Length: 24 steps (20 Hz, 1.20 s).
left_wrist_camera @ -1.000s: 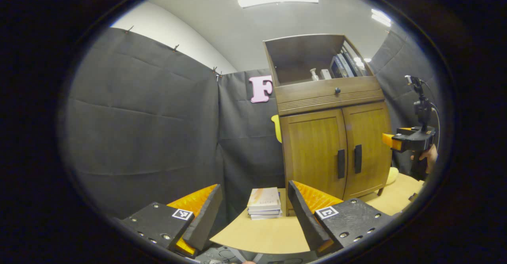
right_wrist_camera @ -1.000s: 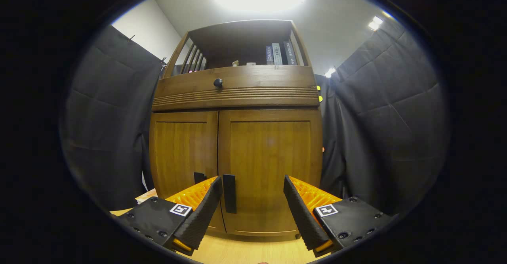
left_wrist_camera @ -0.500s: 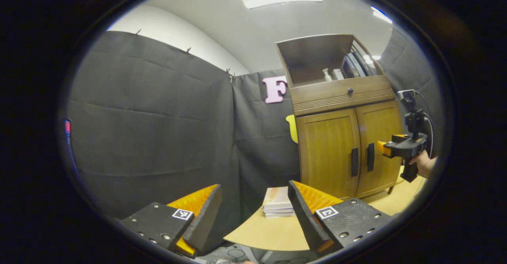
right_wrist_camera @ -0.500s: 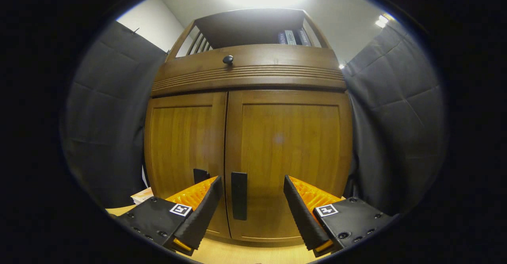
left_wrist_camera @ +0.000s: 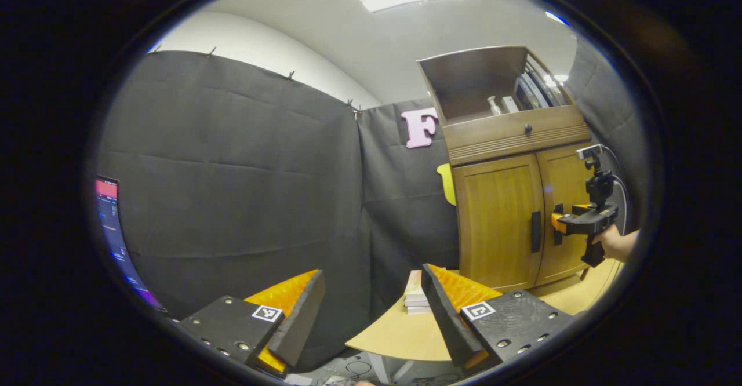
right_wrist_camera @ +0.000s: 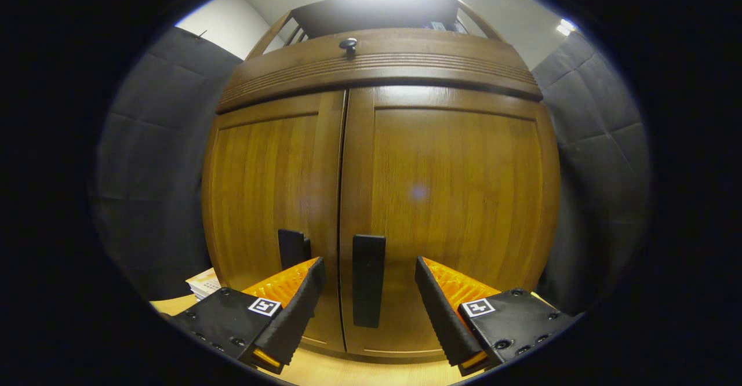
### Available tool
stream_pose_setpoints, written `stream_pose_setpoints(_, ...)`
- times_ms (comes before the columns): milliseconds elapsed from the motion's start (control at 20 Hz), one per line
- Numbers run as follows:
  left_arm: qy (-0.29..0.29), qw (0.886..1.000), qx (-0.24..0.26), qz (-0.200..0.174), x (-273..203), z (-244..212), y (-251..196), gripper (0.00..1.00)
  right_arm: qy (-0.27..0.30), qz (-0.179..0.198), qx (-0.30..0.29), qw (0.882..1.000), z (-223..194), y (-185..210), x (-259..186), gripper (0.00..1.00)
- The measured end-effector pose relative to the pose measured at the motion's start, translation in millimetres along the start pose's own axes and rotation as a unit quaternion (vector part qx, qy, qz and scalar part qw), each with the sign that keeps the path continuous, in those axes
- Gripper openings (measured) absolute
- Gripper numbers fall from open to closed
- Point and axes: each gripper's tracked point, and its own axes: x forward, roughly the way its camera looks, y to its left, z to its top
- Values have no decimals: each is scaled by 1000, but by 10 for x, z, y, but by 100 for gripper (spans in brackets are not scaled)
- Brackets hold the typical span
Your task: Open the right door of the double-door shoe cabinet with the right hand, and open the left door with the left hand.
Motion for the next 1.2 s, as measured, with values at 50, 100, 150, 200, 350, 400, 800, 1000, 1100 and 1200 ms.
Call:
stream_pose_setpoints(50, 0, 1000, 1, 6, -1, 0, 13, 97, 7, 1, 4, 1000, -69, 4, 43, 98)
stream_pose_setpoints(100, 1, 1000, 3, 12, -5, -7, 22, 97, 14, 1, 6, 1000, -122, -2, 89, 96)
stream_pose_setpoints(150, 1, 1000, 5, 18, -2, -5, 32, 97, 24, 2, 7, 1000, -203, 28, 139, 93)
stream_pose_setpoints(200, 2, 1000, 7, 23, -6, -7, 58, 97, 33, 5, 8, 999, -276, 51, 188, 95)
stream_pose_setpoints(350, -3, 999, 16, 34, -27, 47, 98, 97, 46, 13, 20, 999, -409, 146, 255, 75)
stream_pose_setpoints(400, -6, 999, 20, 38, -39, 63, 120, 97, 47, 13, 28, 998, -429, 165, 286, 69)
stream_pose_setpoints(800, -6, 998, 31, 53, -90, 50, 242, 98, 45, 5, 37, 998, -462, 31, 362, 25)
stream_pose_setpoints(1000, -5, 999, 21, 49, -97, 48, 238, 98, 42, 4, 45, 998, -402, 41, 299, 14)
stream_pose_setpoints(1100, -6, 999, 16, 41, -96, 37, 224, 98, 38, 12, 39, 998, -359, 34, 195, 14)
stream_pose_setpoints(1200, -2, 1000, 3, 27, -91, 12, 203, 97, 39, 21, 39, 998, -354, 23, 40, 14)
